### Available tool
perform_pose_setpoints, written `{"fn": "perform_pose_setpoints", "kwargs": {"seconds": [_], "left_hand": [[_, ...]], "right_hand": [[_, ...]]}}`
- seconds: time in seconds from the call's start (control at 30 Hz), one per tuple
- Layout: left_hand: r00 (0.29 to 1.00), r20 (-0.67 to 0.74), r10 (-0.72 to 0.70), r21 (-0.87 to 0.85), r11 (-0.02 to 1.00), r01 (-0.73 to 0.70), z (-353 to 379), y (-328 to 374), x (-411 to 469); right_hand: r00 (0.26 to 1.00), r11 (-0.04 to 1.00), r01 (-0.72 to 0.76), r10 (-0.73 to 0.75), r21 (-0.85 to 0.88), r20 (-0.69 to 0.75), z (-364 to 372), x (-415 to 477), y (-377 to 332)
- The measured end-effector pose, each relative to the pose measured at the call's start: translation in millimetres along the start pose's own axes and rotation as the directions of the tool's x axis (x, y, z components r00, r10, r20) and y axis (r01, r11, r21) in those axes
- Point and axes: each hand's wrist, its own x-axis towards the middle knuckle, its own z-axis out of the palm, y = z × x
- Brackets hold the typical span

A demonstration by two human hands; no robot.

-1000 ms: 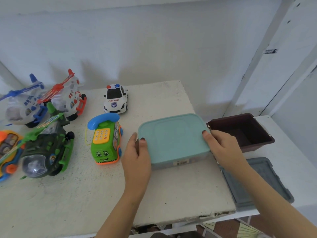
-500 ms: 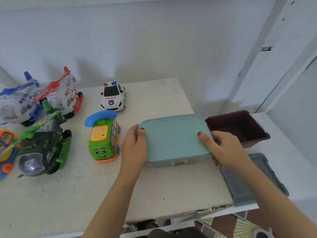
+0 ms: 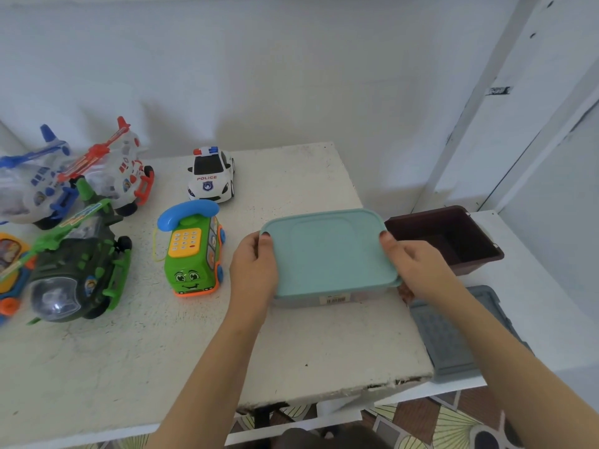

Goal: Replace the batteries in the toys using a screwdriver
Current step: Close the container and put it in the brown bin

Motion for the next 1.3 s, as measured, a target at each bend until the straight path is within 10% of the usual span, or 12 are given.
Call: {"fn": "perform_pose_setpoints", "kwargs": {"seconds": [0.73, 1.0, 1.3], "left_hand": [[0.992, -0.043, 0.117, 0.116, 0.987, -0.111, 1.6, 1.5, -1.2], [0.994, 0.049, -0.098, 0.045, 0.994, 0.096, -5.8, 17.9, 8.5], [0.99, 0.103, -0.094, 0.133, 0.988, 0.08, -3.1, 21.1, 26.9]], "right_hand": [[0.969, 0.949, -0.248, 0.24, 0.194, 0.066, 3.9, 52.1, -20.3], [0.975, 0.945, 0.068, -0.131, -0.319, -0.179, 5.9, 26.3, -29.0], [0.964, 0.786, 0.252, -0.254, -0.565, 0.078, 28.0, 2.2, -25.8]]}}
